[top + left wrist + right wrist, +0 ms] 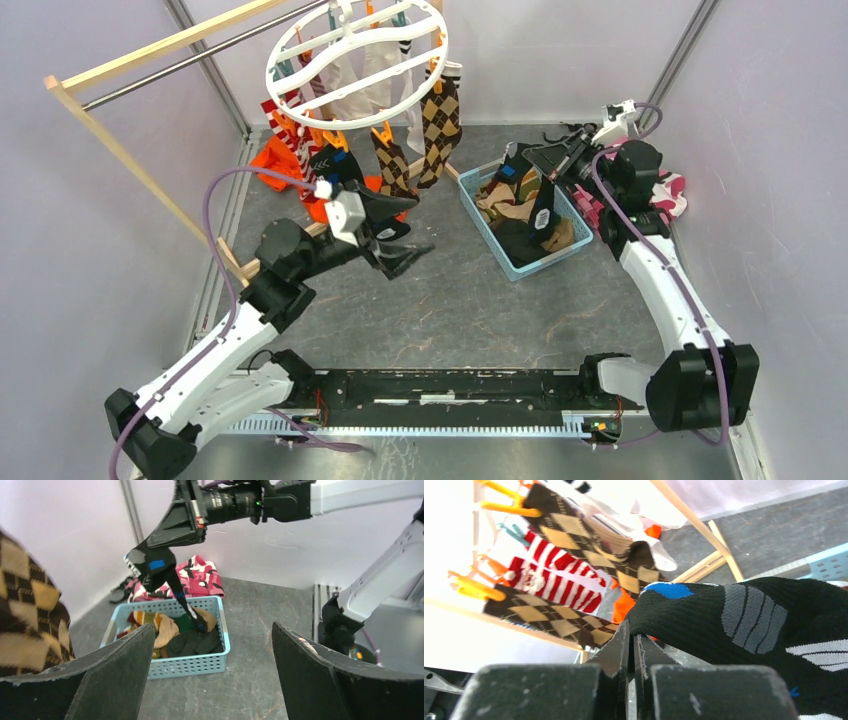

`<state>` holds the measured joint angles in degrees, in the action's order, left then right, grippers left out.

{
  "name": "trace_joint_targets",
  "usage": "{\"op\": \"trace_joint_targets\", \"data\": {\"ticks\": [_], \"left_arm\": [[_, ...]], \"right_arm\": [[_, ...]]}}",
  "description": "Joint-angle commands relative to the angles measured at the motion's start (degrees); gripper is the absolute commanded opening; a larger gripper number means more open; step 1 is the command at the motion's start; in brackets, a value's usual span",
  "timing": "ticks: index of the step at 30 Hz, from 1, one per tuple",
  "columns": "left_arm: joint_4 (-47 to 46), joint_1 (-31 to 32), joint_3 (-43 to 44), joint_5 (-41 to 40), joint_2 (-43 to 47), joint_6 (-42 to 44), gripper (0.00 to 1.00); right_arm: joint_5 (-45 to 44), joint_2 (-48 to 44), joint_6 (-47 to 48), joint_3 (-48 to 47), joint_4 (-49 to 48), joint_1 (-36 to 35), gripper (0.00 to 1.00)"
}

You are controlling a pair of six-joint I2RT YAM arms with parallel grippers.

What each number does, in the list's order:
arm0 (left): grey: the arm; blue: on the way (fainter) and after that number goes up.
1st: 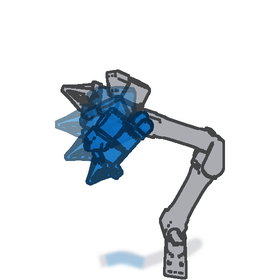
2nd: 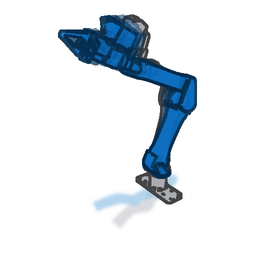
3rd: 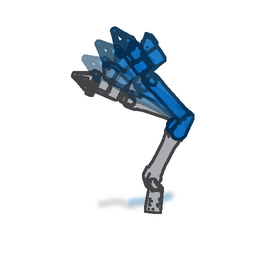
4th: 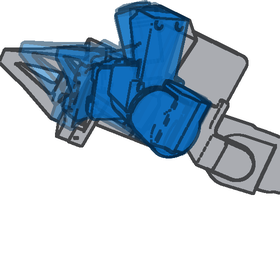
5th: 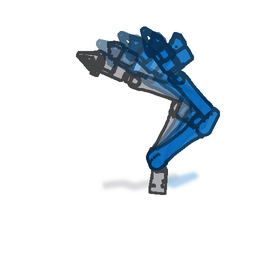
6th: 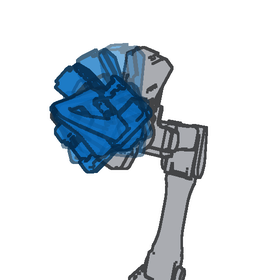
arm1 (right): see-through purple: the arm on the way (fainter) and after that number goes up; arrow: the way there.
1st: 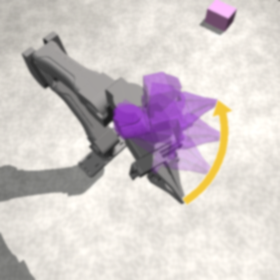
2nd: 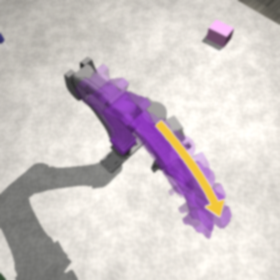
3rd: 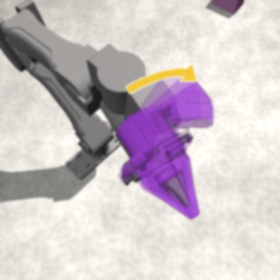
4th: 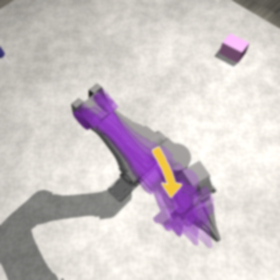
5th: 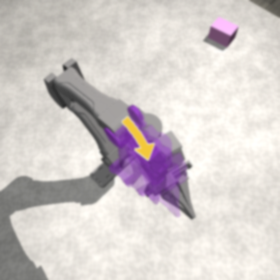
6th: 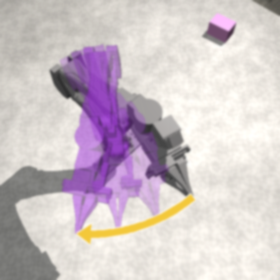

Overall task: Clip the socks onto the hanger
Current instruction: Pick up the sock from the bin.

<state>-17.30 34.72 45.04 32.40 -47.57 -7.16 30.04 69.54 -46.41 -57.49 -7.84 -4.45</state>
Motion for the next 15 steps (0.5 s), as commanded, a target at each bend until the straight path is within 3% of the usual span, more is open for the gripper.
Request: {"op": "trace_joint_targets", "data": {"ticks": [1,9,15], "left_arm": [[-4.1,9.1,-2.6,-7.8,0.9,16.7,0.91],[-15.9,19.9,-6.5,-21.2,-2.4,24.0,0.96],[-17.4,23.9,-6.7,-27.4,-4.2,24.0,0.89]], "right_arm": [[4.3,-5.6,-3.5,1.9,-6.4,-0.7,0.0],[7.2,-13.0,-5.0,5.2,-9.5,-6.0,0.0],[8.8,-15.9,-7.4,11.0,-11.7,-9.1,0.0]]}}
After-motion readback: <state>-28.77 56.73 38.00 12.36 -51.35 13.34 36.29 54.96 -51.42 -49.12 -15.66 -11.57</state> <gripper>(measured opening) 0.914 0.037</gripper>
